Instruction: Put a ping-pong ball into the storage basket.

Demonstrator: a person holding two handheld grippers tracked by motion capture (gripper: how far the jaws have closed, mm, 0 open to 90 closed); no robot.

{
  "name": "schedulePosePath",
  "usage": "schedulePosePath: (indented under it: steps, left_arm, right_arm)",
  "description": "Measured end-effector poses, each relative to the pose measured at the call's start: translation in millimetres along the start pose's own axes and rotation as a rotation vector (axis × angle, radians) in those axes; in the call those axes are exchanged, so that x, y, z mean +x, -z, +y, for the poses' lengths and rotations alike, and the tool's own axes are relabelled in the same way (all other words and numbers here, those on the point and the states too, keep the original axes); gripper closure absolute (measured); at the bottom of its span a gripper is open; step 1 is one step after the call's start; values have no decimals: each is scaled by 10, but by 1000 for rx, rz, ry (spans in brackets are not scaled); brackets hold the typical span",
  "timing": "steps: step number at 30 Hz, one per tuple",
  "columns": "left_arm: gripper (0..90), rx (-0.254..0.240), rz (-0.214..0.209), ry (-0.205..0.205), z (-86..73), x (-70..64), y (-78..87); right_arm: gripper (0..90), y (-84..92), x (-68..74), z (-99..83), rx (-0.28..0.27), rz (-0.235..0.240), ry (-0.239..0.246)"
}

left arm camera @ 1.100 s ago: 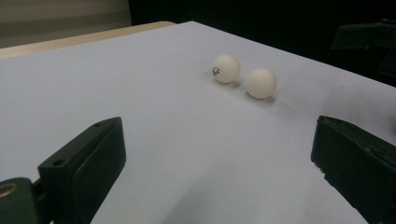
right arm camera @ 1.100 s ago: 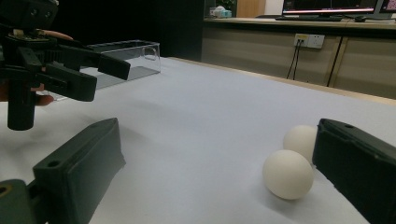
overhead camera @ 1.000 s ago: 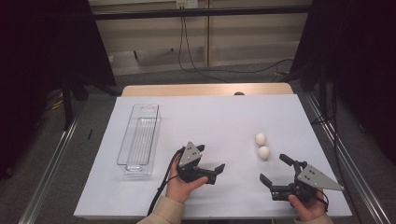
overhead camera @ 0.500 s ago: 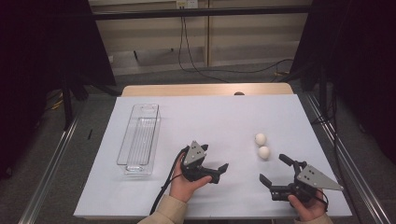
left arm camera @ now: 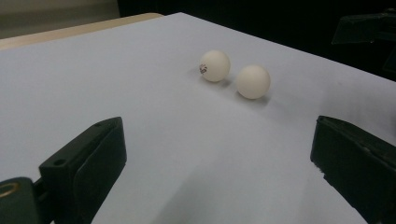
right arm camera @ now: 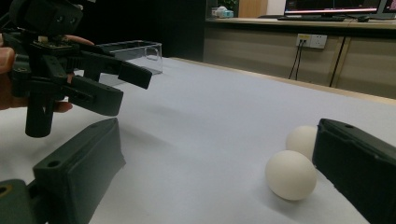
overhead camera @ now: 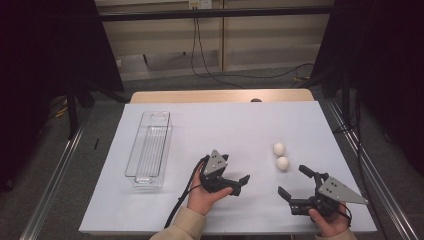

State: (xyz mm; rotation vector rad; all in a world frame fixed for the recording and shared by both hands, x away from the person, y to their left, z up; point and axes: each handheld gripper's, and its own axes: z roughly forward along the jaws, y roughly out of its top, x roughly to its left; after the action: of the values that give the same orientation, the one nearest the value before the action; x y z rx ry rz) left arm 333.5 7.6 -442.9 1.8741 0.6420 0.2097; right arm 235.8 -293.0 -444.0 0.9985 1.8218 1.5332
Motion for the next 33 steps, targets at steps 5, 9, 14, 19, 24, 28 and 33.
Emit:
schedulePosePath:
  steps: [5, 9, 14, 19, 24, 28, 33]
  left_arm:
    - [36, 10, -1, -1, 5, -3, -36]
    - [36, 17, 0, 0, 3, -5, -58]
    - [36, 23, 1, 2, 6, -4, -80]
    - [38, 33, 2, 0, 16, -14, -112]
    - [38, 38, -4, 0, 19, -33, -154]
    - [38, 43, -5, 1, 26, -44, -183]
    - [38, 46, -5, 1, 32, -49, -214]
  right_arm:
    - [11, -2, 2, -1, 3, 4, 3]
    - [11, -4, 3, -1, 3, 5, 4]
    - [11, -3, 3, 0, 2, 4, 5]
    - [11, -3, 4, 0, 2, 5, 5]
    - [11, -4, 5, -1, 2, 6, 3]
    - [11, -3, 6, 2, 0, 7, 6]
    - [11, -1, 2, 1, -1, 5, 5]
